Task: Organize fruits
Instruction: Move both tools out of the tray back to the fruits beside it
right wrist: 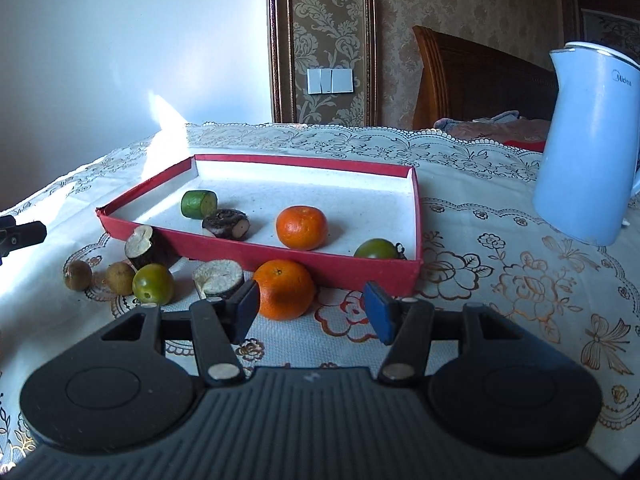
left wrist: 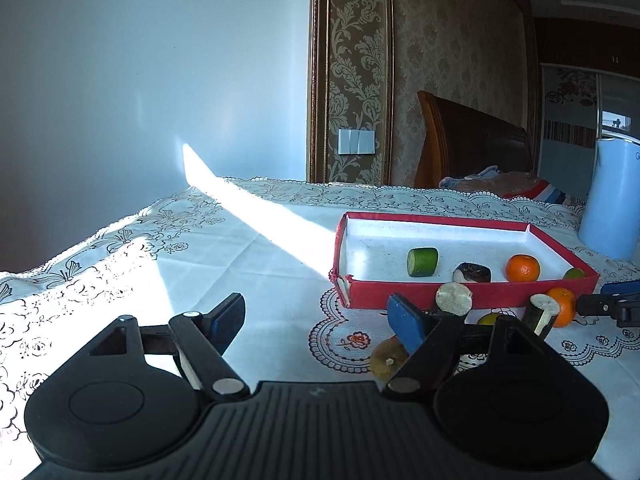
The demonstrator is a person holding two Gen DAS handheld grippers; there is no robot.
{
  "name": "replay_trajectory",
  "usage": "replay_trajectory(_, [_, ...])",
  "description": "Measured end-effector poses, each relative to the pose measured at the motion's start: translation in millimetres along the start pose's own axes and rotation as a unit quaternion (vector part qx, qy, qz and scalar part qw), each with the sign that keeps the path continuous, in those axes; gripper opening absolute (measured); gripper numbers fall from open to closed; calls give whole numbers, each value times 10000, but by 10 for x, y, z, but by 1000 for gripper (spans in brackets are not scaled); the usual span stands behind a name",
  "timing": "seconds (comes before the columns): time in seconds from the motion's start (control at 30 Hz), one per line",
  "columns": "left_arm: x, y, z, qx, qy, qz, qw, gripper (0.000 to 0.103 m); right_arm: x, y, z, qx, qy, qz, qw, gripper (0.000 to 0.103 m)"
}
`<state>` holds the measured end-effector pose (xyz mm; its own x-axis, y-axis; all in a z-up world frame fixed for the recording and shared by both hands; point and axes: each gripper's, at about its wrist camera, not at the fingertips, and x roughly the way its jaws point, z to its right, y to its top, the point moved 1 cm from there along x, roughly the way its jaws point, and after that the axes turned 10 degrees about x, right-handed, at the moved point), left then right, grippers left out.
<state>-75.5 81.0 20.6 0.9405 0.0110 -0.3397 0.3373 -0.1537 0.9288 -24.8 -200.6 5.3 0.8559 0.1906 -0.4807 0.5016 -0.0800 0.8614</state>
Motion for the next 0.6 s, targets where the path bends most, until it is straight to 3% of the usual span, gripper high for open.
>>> replay_trajectory(0.47, [57,-138,-70,-149,-139,-209,9996,78,319,93,-166,-284,-83,-479,9984,54])
replay_trajectory(0.6, [72,-154,-51,-118,-175,-274,9994,78,373,100,-200,-260,-13,-533,9982,45])
